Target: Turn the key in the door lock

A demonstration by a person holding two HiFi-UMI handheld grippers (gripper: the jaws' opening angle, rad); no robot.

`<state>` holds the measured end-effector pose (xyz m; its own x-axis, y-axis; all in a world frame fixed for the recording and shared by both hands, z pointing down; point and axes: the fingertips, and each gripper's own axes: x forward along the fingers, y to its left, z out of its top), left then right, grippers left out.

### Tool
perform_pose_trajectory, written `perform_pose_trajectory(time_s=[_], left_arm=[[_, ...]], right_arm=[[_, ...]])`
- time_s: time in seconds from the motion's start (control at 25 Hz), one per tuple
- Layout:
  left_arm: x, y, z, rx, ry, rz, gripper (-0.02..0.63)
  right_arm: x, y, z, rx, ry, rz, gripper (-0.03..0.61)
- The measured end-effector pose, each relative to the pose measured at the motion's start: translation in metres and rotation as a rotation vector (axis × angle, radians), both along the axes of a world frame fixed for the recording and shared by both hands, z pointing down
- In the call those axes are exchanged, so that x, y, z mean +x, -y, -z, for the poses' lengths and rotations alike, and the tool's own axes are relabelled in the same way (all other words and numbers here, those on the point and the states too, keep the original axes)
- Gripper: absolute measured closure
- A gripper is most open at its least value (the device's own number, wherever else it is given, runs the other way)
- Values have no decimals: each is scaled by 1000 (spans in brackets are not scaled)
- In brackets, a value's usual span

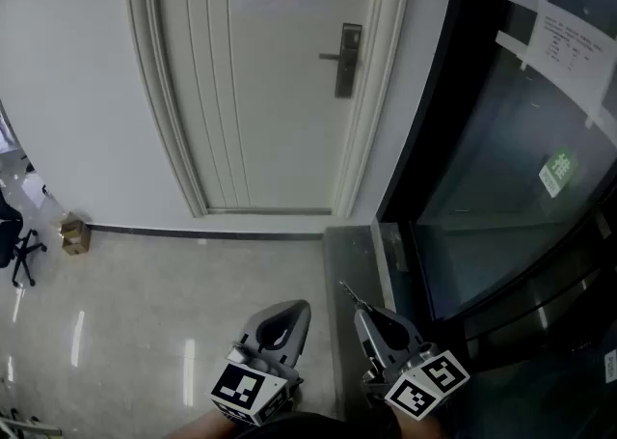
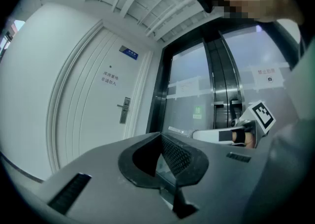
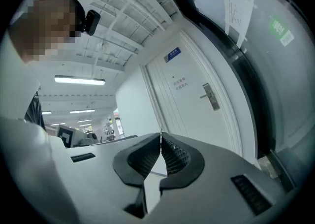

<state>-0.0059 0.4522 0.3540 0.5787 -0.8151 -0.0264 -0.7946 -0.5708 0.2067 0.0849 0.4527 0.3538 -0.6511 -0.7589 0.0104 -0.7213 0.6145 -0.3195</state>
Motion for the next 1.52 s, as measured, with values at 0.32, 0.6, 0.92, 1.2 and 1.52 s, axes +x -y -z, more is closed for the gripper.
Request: perform_pose_trajectory(time_s=[0.32, 0.6, 0.92, 1.2, 1.52], left_arm=[[-45, 91, 0, 8, 8, -18, 609], [-48, 151, -7, -3, 14, -40, 609], [-39, 245, -14, -4, 24, -21, 609], [-18, 349, 5, 19, 34, 20, 609], [18, 432, 8, 11, 65, 31, 609]], right_arm=[[-50, 90, -1, -37, 60, 12, 557], [-54, 159, 1, 25, -42, -28, 558], [-47, 258, -7, 25, -21, 0, 558], [-28, 365, 5, 26, -9, 37, 557], [13, 469, 4, 40, -32, 22, 558]])
